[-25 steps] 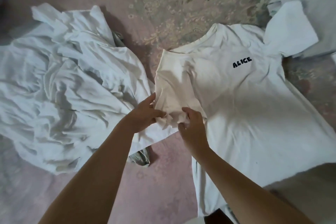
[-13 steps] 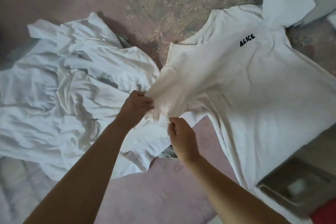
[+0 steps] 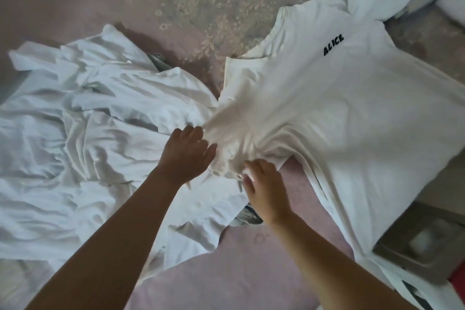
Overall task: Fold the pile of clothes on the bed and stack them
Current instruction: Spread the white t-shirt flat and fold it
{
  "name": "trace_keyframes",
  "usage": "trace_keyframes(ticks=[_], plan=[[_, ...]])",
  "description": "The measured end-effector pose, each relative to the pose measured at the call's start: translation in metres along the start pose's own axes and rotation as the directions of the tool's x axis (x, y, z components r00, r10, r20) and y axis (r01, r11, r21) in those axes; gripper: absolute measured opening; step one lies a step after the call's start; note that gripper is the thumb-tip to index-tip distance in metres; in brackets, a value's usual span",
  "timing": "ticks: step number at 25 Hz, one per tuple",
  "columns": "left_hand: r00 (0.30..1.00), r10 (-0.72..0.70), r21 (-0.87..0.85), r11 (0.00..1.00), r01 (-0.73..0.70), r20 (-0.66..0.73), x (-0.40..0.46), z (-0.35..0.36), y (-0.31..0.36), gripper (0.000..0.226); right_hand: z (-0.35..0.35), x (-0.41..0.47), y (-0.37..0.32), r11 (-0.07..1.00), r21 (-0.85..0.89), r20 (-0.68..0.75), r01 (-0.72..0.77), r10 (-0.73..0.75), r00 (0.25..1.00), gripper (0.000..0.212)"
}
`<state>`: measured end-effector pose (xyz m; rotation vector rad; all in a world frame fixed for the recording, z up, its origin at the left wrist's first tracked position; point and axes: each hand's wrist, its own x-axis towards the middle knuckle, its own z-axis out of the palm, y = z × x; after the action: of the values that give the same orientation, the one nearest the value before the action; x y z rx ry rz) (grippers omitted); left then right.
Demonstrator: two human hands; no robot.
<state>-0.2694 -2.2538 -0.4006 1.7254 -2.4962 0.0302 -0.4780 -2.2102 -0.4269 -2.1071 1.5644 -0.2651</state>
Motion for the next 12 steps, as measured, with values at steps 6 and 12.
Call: trace_keyframes(ticks=[6, 12], plan=[[0.741, -0.586, -0.225, 0.713, 0.664, 0.329, 0.16, 0.027, 0.007, 0.047, -0.014, 0.009, 0.096, 0.954, -0.283, -0.063, -0.1, 0.085, 0.994, 0.055], [0.507, -0.771, -0.292, 0.419, 0.86, 0.386, 0.22, 0.077, -0.017, 0.041, 0.005, 0.016, 0.132, 0.986, -0.143, -0.174, 0.089, -0.114, 0.978, 0.042]])
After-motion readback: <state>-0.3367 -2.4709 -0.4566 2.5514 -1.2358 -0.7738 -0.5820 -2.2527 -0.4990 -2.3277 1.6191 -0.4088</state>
